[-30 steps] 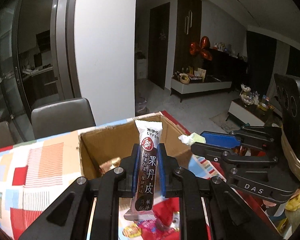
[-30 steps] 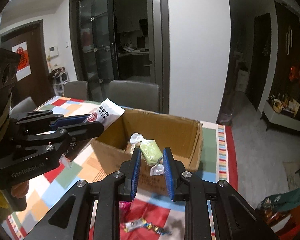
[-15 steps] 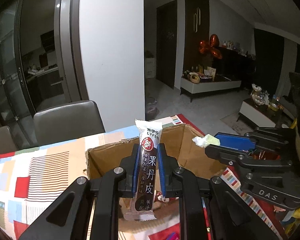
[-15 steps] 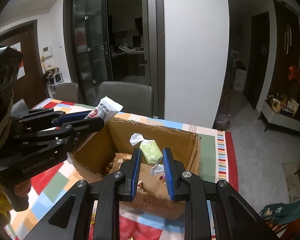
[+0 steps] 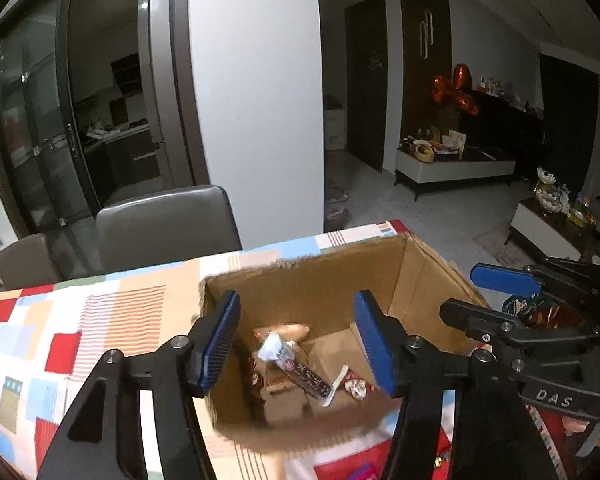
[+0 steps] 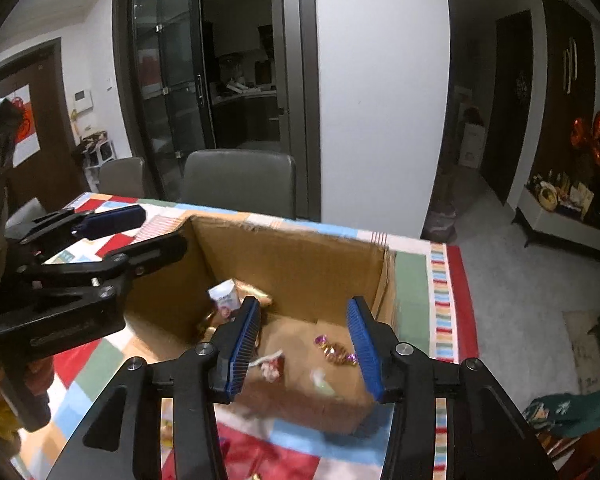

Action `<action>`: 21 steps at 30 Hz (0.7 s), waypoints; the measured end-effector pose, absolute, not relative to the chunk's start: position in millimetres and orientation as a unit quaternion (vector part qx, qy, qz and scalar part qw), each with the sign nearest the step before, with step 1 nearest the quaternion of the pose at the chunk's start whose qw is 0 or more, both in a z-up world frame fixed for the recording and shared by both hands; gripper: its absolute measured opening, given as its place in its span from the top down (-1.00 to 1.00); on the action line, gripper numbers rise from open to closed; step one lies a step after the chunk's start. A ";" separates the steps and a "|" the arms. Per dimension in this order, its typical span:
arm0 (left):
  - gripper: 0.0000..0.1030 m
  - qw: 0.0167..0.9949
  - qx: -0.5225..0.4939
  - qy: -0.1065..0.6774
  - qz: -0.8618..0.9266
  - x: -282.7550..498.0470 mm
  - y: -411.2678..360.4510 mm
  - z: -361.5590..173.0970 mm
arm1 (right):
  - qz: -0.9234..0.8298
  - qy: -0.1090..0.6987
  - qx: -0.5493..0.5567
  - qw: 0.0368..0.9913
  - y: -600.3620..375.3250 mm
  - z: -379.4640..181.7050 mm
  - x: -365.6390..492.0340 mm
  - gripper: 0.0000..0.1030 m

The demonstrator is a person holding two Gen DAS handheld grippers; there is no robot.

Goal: Organize snacks
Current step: 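Carry both snacks into the cardboard box and open both tools, then move both open tools back toward the remaining snacks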

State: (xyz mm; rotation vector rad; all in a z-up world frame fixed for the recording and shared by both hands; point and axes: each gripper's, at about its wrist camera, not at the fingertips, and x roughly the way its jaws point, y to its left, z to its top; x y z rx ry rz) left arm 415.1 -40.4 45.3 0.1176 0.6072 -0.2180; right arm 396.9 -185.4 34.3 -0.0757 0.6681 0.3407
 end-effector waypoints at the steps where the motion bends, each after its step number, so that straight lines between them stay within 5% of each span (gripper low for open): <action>1: -0.13 0.947 0.057 0.298 -0.109 409.8 -39.4 45.1 | 0.168 0.328 -0.035 0.929 -186.9 33.4 391.9 0.10; 21: -0.13 0.947 0.062 0.294 -0.114 299.4 -54.5 26.3 | 0.176 0.321 -0.034 0.930 -215.2 10.6 295.1 0.09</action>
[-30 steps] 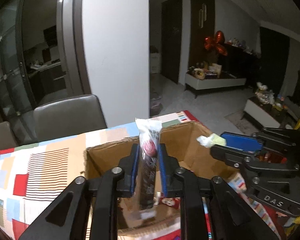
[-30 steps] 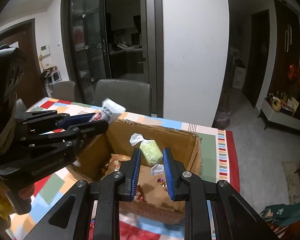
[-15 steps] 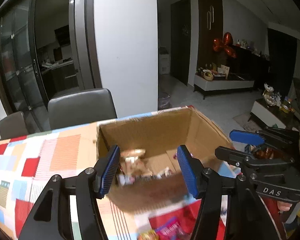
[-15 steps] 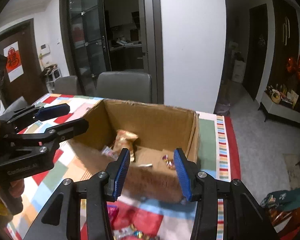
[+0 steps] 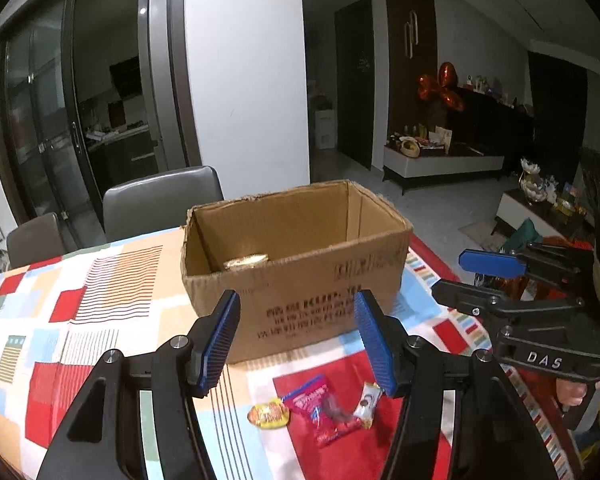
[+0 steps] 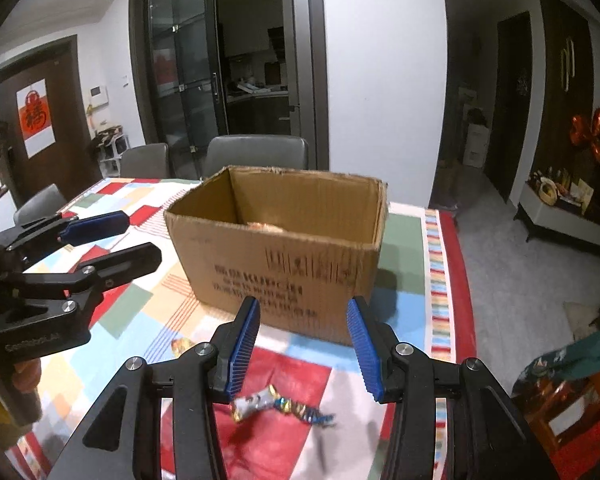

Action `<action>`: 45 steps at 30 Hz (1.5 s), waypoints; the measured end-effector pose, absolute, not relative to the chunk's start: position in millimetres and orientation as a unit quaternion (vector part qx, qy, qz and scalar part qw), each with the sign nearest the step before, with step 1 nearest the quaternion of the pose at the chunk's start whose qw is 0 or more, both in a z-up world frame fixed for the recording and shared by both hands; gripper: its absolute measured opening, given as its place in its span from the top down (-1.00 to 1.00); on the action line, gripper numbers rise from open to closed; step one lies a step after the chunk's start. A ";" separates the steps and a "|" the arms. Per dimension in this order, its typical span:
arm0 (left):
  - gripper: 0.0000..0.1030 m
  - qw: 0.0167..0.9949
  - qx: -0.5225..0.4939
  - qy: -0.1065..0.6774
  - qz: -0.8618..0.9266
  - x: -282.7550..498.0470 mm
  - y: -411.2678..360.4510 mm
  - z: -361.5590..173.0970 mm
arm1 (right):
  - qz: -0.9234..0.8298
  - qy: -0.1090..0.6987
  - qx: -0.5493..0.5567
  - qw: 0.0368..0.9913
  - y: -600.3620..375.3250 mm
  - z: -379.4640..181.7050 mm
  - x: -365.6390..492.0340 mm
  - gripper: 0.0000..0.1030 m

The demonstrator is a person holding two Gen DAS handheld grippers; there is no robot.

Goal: Organize snacks
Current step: 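Move both open tools back toward the remaining snacks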

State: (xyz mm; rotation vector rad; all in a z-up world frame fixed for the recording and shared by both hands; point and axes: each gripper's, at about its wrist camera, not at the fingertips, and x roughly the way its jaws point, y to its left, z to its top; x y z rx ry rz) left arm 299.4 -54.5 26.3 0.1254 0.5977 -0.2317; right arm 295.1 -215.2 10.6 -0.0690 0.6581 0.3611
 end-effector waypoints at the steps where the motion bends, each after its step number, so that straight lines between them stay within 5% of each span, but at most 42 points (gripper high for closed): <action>1: -0.13 0.947 0.060 0.294 -0.114 296.8 -54.1 24.5 | 0.177 0.323 -0.030 0.929 -216.5 7.9 292.2 0.09; 20: -0.12 0.912 0.029 0.382 -0.144 279.2 -63.8 -56.6 | 0.180 0.385 -0.029 0.905 -227.3 -62.7 269.7 0.09; 34: 0.14 0.885 -0.020 0.441 -0.147 306.6 -56.6 -99.8 | 0.180 0.427 -0.012 0.886 -225.8 -103.8 288.5 0.09; 45: 0.16 0.875 -0.030 0.465 -0.133 320.5 -52.4 -122.1 | 0.179 0.448 0.011 0.876 -225.8 -122.9 306.3 0.10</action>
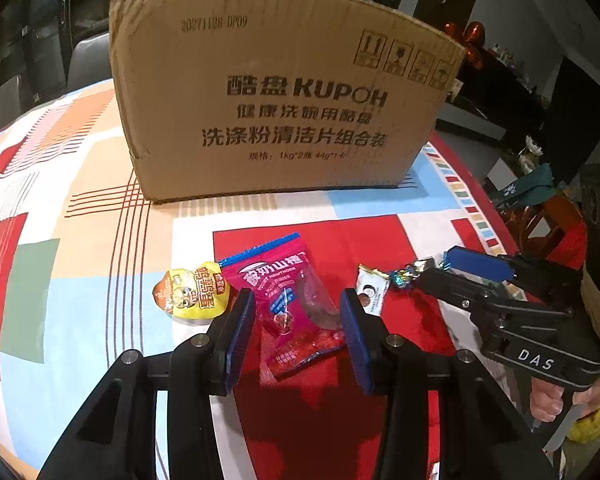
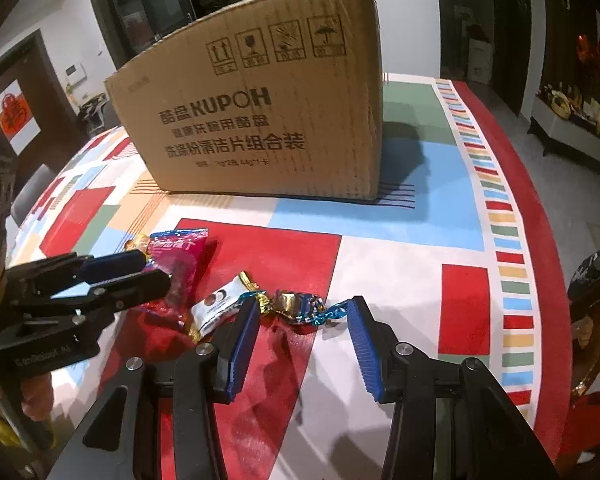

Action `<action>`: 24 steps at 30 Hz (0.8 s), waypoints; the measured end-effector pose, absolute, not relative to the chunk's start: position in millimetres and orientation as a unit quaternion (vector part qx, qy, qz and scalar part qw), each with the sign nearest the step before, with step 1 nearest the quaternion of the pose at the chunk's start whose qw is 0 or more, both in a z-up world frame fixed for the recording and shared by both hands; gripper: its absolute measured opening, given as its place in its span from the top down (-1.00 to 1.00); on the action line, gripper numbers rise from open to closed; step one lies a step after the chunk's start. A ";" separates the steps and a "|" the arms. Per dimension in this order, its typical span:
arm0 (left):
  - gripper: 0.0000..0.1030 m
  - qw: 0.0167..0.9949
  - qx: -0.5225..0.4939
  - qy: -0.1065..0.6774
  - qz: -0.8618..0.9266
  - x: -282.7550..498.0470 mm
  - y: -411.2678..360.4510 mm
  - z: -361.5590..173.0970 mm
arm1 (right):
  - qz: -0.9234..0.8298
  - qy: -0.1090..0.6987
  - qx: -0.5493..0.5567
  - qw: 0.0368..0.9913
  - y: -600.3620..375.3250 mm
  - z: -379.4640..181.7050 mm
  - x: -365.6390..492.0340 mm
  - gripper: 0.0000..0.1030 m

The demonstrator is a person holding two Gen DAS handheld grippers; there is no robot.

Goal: Organize snacks
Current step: 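Move both open tools back toward the remaining snacks, then grasp the pink snack bag with the left tool while the right tool grasps the blue candy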

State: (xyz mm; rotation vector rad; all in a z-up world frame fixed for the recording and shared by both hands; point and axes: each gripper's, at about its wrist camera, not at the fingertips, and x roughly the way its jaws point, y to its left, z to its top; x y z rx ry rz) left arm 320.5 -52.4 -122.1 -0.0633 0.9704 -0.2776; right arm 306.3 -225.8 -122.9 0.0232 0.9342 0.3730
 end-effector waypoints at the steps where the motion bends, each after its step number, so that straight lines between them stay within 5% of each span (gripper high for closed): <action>1: 0.16 0.873 -0.032 0.468 -0.133 321.9 -52.6 -124.5 | 0.179 0.448 0.011 0.876 -225.4 -123.8 307.4 0.10; 10: 0.17 0.871 -0.042 0.471 -0.133 330.6 -52.6 -127.4 | 0.181 0.459 0.019 0.870 -222.6 -131.5 315.7 0.10; 16: 0.30 0.869 -0.055 0.473 -0.136 332.0 -48.9 -129.2 | 0.183 0.457 0.018 0.870 -219.4 -133.3 315.3 0.36; 24: 0.35 0.872 -0.053 0.467 -0.138 327.5 -46.9 -125.7 | 0.181 0.451 0.016 0.874 -217.2 -128.3 308.8 0.39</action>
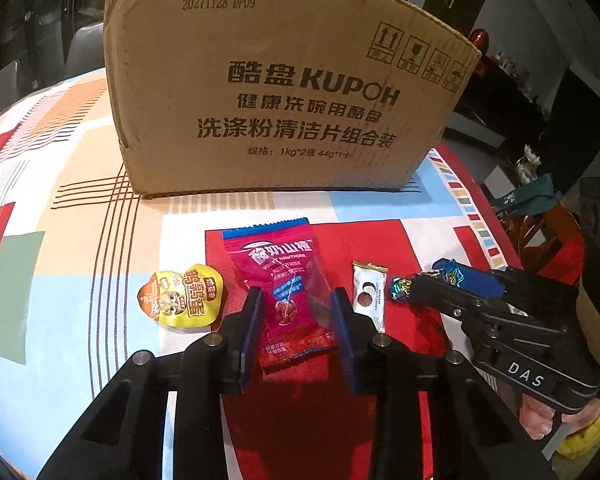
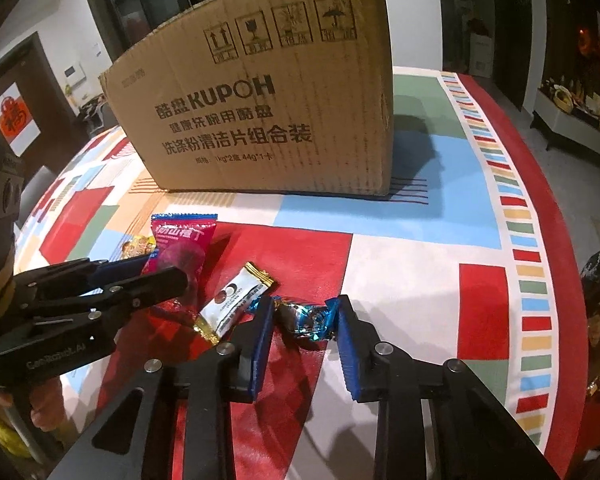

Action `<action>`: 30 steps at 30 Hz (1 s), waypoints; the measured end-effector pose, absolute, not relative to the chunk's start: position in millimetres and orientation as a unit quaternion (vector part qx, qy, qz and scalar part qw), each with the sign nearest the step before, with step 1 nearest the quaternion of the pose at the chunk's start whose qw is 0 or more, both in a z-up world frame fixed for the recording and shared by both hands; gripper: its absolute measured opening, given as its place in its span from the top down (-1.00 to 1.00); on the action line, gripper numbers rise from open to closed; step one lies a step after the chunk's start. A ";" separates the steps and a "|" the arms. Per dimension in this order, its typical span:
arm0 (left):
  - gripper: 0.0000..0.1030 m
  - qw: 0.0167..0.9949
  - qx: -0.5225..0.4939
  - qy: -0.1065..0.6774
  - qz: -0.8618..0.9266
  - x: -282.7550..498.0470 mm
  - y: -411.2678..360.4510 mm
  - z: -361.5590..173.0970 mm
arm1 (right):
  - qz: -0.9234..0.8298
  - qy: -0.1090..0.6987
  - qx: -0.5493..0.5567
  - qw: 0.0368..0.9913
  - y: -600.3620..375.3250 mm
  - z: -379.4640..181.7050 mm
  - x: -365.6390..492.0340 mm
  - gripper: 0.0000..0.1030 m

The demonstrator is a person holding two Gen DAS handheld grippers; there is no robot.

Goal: Organize snacks
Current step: 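Grasp the pink snack bag with the left tool while the right tool grasps the blue candy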

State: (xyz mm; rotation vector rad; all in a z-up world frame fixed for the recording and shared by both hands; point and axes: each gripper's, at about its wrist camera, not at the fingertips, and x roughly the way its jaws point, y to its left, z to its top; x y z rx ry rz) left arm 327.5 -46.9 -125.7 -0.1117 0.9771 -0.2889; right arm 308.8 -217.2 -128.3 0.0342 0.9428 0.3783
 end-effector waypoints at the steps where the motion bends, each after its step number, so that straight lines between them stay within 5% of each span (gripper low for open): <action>1: 0.35 0.872 -0.054 0.466 -0.139 326.4 -46.8 -124.1 | 0.182 0.449 0.016 0.875 -216.6 -126.0 307.3 0.39; 30: 0.36 0.923 -0.041 0.337 -0.183 279.6 -36.8 1.3 | 0.183 0.303 0.021 0.935 -208.2 -0.4 261.1 0.39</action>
